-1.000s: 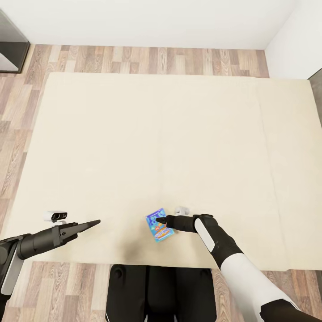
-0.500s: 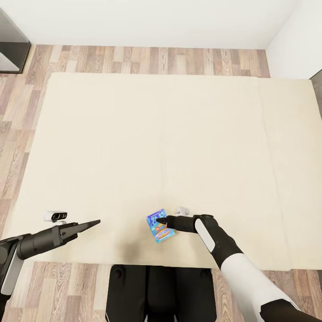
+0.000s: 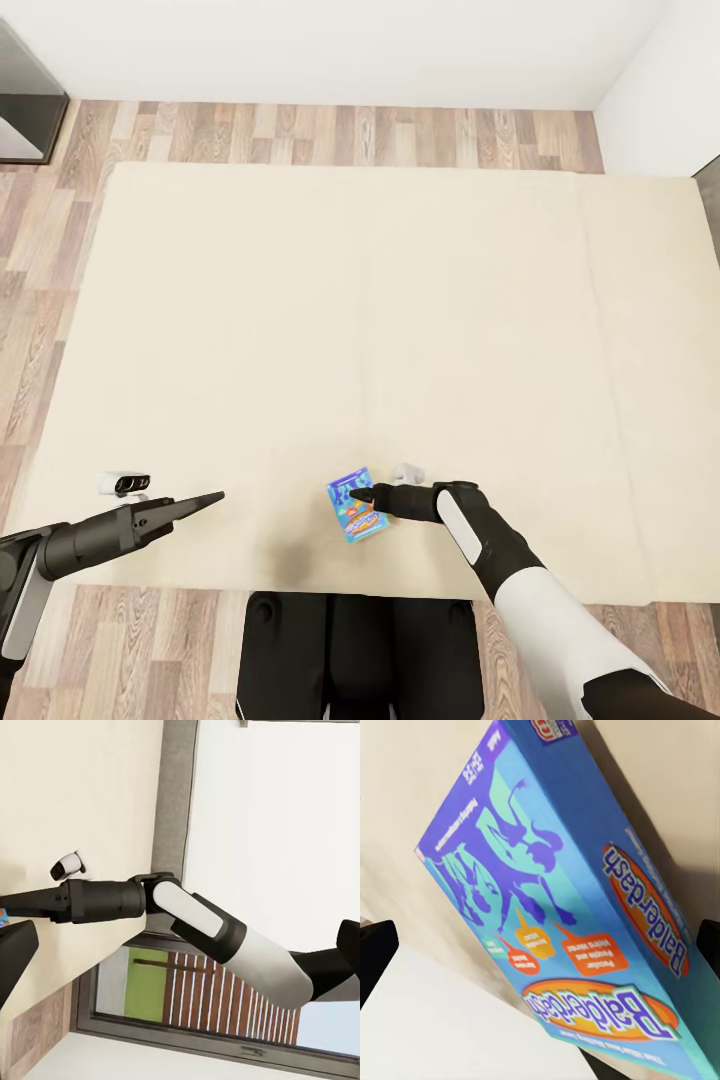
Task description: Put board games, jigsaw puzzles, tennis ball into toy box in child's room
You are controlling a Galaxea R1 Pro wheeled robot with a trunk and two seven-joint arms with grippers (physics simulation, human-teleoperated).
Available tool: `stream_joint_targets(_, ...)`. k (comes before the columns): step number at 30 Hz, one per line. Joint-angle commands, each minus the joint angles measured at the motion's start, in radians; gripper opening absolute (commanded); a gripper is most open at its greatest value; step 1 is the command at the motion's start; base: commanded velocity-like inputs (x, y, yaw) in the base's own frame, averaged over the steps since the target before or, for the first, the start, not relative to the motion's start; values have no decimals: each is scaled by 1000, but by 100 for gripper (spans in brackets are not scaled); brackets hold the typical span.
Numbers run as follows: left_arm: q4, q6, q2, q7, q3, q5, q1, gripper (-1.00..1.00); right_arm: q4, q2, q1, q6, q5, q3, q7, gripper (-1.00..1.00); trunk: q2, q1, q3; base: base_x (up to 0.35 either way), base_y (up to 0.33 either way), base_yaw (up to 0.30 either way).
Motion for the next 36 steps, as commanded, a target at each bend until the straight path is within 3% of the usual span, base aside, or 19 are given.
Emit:
stream_joint_targets(1,0,11,0,-4,0,-1,0,100,-1,0,0,5,0,0,2,100,-2,1,-1,0,0,0)
stream_joint_targets(27,0,10,-1,-4,0,-1,0,100,-1,0,-1,10,-1,-3,1,100,-2,1,-1,0,48,0)
stream_joint_targets(36,0,11,-1,-4,0,-1,0,100,-1,1,0,26,1,-62,-2,100,-2,1,-1,0,0,0)
